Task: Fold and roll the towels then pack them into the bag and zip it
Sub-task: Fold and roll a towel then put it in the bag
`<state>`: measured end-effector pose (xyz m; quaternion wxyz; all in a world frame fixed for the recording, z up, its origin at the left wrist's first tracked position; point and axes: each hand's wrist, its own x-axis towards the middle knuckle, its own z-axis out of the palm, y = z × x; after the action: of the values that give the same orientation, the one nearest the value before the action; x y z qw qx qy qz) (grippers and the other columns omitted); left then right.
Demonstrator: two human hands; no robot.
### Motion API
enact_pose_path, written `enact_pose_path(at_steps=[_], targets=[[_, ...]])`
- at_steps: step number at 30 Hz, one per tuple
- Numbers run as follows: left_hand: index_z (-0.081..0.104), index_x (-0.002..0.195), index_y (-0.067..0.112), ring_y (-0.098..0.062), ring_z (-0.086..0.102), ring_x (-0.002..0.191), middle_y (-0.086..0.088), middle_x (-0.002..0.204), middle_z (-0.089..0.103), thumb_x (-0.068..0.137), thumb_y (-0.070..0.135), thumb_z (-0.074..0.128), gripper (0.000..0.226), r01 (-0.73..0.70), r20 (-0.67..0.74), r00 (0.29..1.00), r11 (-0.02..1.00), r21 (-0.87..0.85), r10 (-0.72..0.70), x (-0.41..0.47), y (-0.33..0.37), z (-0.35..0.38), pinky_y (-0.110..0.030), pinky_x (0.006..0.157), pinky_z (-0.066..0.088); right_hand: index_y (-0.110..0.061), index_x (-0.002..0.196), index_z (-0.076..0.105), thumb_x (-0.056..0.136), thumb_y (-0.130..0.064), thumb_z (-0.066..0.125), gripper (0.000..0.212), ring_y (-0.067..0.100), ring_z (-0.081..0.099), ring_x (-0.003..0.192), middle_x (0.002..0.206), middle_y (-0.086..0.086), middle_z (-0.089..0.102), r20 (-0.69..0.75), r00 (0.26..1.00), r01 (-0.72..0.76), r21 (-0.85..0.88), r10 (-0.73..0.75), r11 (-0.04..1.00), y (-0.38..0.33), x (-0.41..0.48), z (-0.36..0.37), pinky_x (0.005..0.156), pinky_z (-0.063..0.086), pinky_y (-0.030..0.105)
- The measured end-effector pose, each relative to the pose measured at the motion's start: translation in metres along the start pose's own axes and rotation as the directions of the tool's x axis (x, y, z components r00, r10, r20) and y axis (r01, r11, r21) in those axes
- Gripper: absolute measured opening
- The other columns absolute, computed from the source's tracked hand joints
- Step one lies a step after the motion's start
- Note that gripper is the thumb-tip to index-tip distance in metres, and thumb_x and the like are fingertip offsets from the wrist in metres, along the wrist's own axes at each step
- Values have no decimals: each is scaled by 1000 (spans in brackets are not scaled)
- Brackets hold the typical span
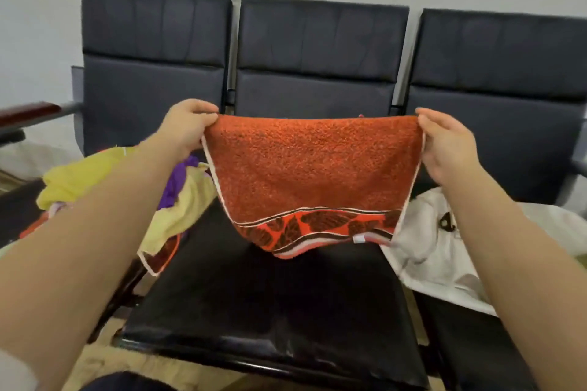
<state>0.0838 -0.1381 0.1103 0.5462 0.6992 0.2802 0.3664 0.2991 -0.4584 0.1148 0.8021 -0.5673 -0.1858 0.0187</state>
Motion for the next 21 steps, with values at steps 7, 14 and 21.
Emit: enact_pose_path(at_steps=[7,14,21], targets=[[62,87,18,-11,59,63,3,71,63,93,8,56,13,10,77,997,1000,-29,-8,-1,34,-9,-26,62,45,-9,82,76,89,10,44,37,10,68,67,74,2,74,322,938,-116,-50,126,992,-34,-13,-6,66,55,20],[64,108,8,-9,59,68,-5,77,62,86,-13,54,32,-134,196,974,986,99,113,-9,36,-7,-13,61,52,-10,94,65,88,3,59,16,11,66,64,65,-1,71,168,979,-107,-57,115,993,-48,-5,-16,68,55,24],[66,99,15,4,56,49,7,67,65,92,-4,52,24,-112,145,984,993,31,106,-6,47,-6,-11,50,42,-4,102,64,90,9,37,32,13,69,64,83,8,74,316,755,-383,-499,575,777,-76,-17,-27,58,58,23]])
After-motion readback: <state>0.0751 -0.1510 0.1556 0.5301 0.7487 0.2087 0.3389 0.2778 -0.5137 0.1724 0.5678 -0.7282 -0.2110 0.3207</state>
